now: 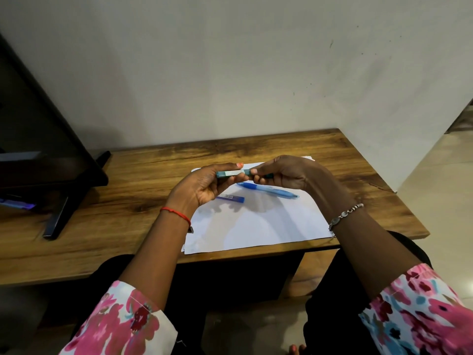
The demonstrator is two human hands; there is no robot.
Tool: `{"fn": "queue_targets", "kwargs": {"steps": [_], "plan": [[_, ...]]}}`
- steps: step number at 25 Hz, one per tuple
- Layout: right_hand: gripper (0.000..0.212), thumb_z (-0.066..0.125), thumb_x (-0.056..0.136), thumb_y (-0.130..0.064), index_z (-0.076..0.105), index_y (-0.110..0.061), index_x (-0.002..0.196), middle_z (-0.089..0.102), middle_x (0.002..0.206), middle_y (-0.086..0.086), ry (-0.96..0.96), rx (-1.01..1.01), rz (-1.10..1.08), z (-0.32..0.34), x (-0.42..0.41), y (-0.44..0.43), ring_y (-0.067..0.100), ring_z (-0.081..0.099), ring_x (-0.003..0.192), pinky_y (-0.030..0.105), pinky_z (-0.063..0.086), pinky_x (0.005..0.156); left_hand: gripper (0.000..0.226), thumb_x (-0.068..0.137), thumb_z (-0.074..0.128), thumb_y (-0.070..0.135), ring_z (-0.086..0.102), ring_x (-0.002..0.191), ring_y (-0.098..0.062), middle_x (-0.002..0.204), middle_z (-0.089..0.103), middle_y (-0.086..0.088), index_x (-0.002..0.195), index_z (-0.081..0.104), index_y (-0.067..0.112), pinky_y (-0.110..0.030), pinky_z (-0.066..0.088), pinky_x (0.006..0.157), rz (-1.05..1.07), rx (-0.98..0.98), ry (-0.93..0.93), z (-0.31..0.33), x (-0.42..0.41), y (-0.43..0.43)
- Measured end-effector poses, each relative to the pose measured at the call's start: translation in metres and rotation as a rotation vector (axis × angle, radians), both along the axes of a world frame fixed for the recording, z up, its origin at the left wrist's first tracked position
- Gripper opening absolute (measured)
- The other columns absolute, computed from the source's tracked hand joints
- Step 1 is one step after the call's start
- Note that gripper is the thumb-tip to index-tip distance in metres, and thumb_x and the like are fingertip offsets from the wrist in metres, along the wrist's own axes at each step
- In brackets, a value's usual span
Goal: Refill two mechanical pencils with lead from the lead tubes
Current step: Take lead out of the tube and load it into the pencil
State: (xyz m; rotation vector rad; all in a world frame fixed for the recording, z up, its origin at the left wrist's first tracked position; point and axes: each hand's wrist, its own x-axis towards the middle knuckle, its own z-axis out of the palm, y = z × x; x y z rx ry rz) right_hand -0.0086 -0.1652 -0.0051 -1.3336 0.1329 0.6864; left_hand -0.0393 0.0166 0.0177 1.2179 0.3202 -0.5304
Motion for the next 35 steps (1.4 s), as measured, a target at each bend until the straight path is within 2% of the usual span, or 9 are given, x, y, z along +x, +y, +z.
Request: {"fn": "queue_targets", "kwargs": {"steps": [4, 7, 11, 15, 18, 22, 27, 32, 35], "plan": [[0.014, 0.048, 0.091, 0.003, 0.060, 0.008, 0.093, 0.066, 0.083, 0.013, 0.057, 0.042, -0.009, -0.004, -0.001, -0.001, 0.009, 0.064, 0.058, 0.014, 0.054, 0.056, 0.005, 0.079, 0.066, 0.005, 0.067, 0.047, -0.012, 0.060, 0.071, -0.013, 0.081, 0.065, 0.000, -0.010, 0.049, 0.040, -0.019, 0.027, 0.002, -0.001, 0.001, -0.001], [0.015, 0.045, 0.092, 0.003, 0.059, 0.007, 0.091, 0.067, 0.072, 0.010, 0.106, 0.077, 0.000, -0.008, -0.001, 0.000, 0.008, 0.064, 0.056, 0.013, 0.053, 0.053, 0.004, 0.080, 0.065, 0.005, 0.066, 0.046, -0.010, 0.058, 0.071, -0.010, 0.081, 0.064, 0.002, -0.009, 0.049, 0.042, -0.038, 0.053, -0.009, -0.002, 0.003, -0.002], [0.017, 0.043, 0.093, 0.002, 0.059, 0.007, 0.093, 0.068, 0.070, 0.008, 0.114, 0.087, 0.021, -0.010, -0.001, 0.000, 0.008, 0.064, 0.057, 0.013, 0.052, 0.053, 0.004, 0.080, 0.064, 0.006, 0.065, 0.043, -0.008, 0.056, 0.070, -0.009, 0.078, 0.064, 0.003, -0.007, 0.047, 0.039, -0.061, 0.090, -0.010, -0.002, 0.006, -0.003], [0.017, 0.042, 0.093, 0.004, 0.058, 0.007, 0.094, 0.063, 0.081, 0.011, 0.111, 0.075, 0.017, -0.010, 0.002, 0.001, 0.007, 0.064, 0.054, 0.013, 0.052, 0.051, 0.007, 0.081, 0.064, 0.009, 0.062, 0.040, -0.006, 0.055, 0.070, -0.009, 0.081, 0.064, 0.002, -0.006, 0.043, 0.036, -0.085, 0.128, 0.008, -0.002, 0.011, -0.004], [0.017, 0.042, 0.093, 0.003, 0.059, 0.007, 0.090, 0.067, 0.070, 0.009, 0.101, 0.057, 0.033, -0.006, 0.003, 0.001, 0.007, 0.064, 0.053, 0.012, 0.052, 0.053, 0.007, 0.082, 0.063, 0.010, 0.060, 0.038, -0.005, 0.054, 0.069, -0.009, 0.082, 0.063, 0.003, -0.005, 0.041, 0.035, -0.096, 0.132, 0.018, -0.001, 0.014, -0.004], [0.016, 0.047, 0.091, 0.001, 0.062, 0.004, 0.088, 0.068, 0.063, 0.004, 0.049, -0.004, 0.041, 0.002, 0.001, -0.003, 0.007, 0.062, 0.054, 0.012, 0.053, 0.056, 0.009, 0.084, 0.060, 0.012, 0.058, 0.038, -0.003, 0.054, 0.069, -0.008, 0.086, 0.063, 0.003, -0.006, 0.040, 0.033, -0.127, 0.114, 0.023, 0.001, 0.014, -0.002], [0.014, 0.052, 0.090, -0.008, 0.063, -0.002, 0.084, 0.065, 0.058, -0.002, -0.050, -0.064, 0.066, 0.008, -0.005, -0.005, 0.004, 0.056, 0.049, 0.010, 0.045, 0.045, 0.010, 0.084, 0.059, 0.015, 0.059, 0.041, -0.003, 0.058, 0.071, -0.004, 0.085, 0.064, 0.006, -0.007, 0.042, 0.035, -0.141, 0.086, 0.011, -0.002, 0.013, 0.000], [0.012, 0.061, 0.086, -0.015, 0.064, -0.005, 0.080, 0.058, 0.054, -0.003, -0.150, -0.143, 0.021, 0.010, -0.002, -0.009, 0.005, 0.046, 0.046, 0.009, 0.037, 0.040, 0.033, 0.087, 0.056, 0.018, 0.061, 0.044, -0.004, 0.059, 0.071, -0.001, 0.062, 0.075, 0.009, -0.009, 0.048, 0.041, -0.182, 0.114, -0.020, -0.004, 0.012, -0.001], [0.014, 0.067, 0.082, -0.022, 0.067, -0.010, 0.074, 0.052, 0.053, -0.005, -0.199, -0.243, 0.000, 0.010, -0.001, -0.013, 0.006, 0.040, 0.046, 0.012, 0.031, 0.038, 0.032, 0.087, 0.055, 0.017, 0.062, 0.045, -0.005, 0.061, 0.072, -0.002, 0.064, 0.075, 0.008, -0.010, 0.049, 0.041, -0.181, 0.098, -0.013, -0.005, 0.011, -0.001]]}}
